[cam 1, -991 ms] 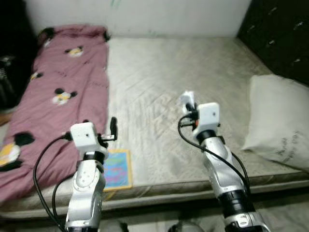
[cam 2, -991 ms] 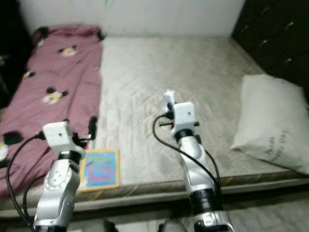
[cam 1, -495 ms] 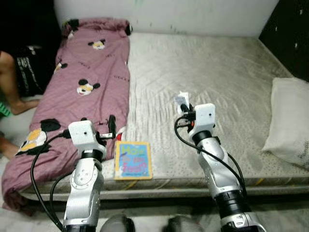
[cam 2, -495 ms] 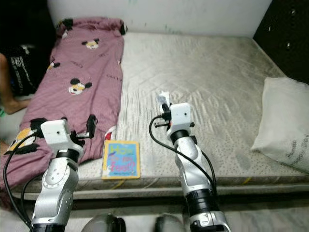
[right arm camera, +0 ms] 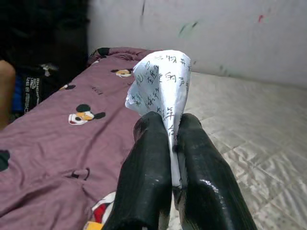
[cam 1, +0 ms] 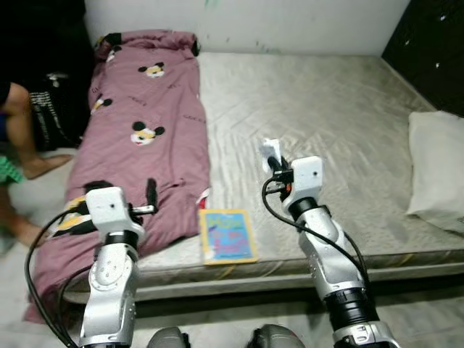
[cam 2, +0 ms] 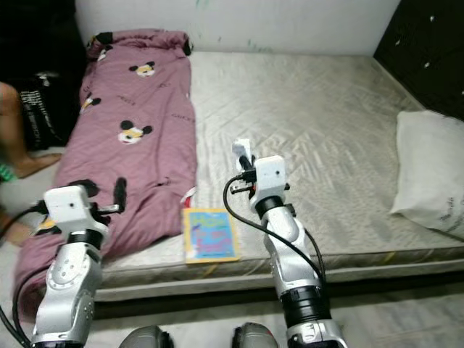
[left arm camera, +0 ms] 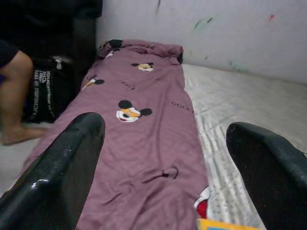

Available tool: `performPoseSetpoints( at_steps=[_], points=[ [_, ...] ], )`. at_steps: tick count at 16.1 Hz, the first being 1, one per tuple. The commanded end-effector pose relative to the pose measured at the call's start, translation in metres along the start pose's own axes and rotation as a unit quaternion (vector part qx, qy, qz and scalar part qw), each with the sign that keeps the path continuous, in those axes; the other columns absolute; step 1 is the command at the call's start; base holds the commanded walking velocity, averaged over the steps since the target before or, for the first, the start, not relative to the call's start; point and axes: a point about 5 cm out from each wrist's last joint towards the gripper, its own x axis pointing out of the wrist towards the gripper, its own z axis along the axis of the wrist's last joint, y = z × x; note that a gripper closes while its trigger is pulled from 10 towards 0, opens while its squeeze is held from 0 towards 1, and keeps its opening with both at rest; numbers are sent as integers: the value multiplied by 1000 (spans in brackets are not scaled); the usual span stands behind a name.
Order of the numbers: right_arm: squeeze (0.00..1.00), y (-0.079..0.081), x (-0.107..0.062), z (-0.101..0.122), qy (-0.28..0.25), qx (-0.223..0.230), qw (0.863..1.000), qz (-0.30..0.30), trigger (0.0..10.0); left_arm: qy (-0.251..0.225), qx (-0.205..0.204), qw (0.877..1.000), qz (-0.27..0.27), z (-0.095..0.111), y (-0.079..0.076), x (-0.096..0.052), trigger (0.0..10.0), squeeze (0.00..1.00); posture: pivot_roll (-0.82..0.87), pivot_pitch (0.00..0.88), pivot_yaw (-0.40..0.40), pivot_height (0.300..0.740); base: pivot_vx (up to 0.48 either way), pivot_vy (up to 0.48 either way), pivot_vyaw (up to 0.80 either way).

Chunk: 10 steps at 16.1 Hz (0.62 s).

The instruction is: Clean up the room

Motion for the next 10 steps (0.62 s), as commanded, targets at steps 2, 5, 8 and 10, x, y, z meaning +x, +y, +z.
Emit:
performPoseSetpoints(
  at_steps=[2,5,8,10],
  points=[
    [0,-12,-2,2,-3,-6,1000,-10,10000,-2,0,1000,-14,0,-5,-1,10000,0,6,15,-37,740,0,480,0],
    [0,-8,0,5,-9,-2,1000,-4,10000,-2,1,1000,-18,0,-6,1,10000,0,2,15,-37,740,0,480,0],
    [0,-7,0,5,-12,3,1000,-2,10000,-4,-2,1000,-16,1,-7,2,10000,0,-2,16,-37,740,0,480,0],
    [0,-7,0,6,-14,5,1000,1,10000,-2,-4,1000,-14,1,-7,3,10000,0,-5,18,-39,740,0,480,0]
  ],
)
